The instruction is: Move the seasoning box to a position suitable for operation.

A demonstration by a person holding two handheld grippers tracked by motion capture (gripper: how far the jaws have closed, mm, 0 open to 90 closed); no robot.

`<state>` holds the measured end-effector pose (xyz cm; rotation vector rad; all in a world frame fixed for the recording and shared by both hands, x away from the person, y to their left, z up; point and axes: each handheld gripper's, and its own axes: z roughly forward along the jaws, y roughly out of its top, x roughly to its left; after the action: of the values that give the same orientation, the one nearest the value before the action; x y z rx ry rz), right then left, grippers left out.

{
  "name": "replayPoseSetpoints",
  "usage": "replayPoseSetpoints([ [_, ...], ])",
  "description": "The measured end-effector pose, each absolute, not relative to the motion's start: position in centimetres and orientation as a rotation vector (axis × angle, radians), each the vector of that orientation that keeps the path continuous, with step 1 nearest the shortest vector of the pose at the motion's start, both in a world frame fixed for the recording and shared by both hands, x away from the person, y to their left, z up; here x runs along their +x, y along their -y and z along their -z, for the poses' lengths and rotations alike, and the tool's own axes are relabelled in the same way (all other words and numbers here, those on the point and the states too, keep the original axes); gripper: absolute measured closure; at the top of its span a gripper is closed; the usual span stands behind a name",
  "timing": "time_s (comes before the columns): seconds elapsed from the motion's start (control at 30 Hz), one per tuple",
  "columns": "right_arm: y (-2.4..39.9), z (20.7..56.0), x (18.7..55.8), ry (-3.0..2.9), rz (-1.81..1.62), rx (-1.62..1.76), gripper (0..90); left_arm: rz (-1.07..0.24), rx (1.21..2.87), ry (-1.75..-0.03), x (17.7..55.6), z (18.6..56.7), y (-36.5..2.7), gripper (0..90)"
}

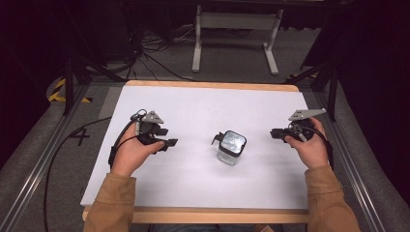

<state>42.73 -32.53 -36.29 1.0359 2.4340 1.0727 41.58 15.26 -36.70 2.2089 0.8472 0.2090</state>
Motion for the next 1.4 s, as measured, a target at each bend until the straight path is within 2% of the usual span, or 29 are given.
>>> replayPoseSetpoints([
  [0.13, 31.7, 36.2, 42.4, -2.488, -1.079, 0.989, 90.0, -0.188, 2.207, -0.829, 41.1, 36.9, -15.5, 35.0],
  [0.2, 31.1, 36.3, 42.5, -2.526, -1.042, 0.953, 90.0, -0.197, 2.188, -0.810, 40.5, 37.1, -15.9, 29.3],
  [0.3, 30.5, 36.5, 42.7, -2.539, -1.045, 0.943, 90.0, -0.244, 2.168, -0.853, 39.8, 36.8, -16.3, 27.2],
  [0.37, 30.1, 36.8, 42.6, -2.549, -1.037, 0.932, 89.9, -0.277, 2.187, -0.843, 39.6, 36.5, -16.3, 30.0],
  [0.47, 29.9, 36.9, 42.3, -2.536, -1.076, 0.950, 89.5, -0.235, 2.189, -0.847, 39.4, 36.1, -16.0, 36.0],
  [0.57, 29.7, 37.0, 42.2, -2.516, -1.107, 0.943, 89.7, -0.224, 2.178, -0.831, 39.4, 35.9, -15.6, 38.1],
  [1.4, 27.2, 41.9, 44.4, -2.591, -1.259, 0.823, 90.0, -0.204, 2.203, -0.759, 40.2, 36.2, -12.9, 38.3],
])
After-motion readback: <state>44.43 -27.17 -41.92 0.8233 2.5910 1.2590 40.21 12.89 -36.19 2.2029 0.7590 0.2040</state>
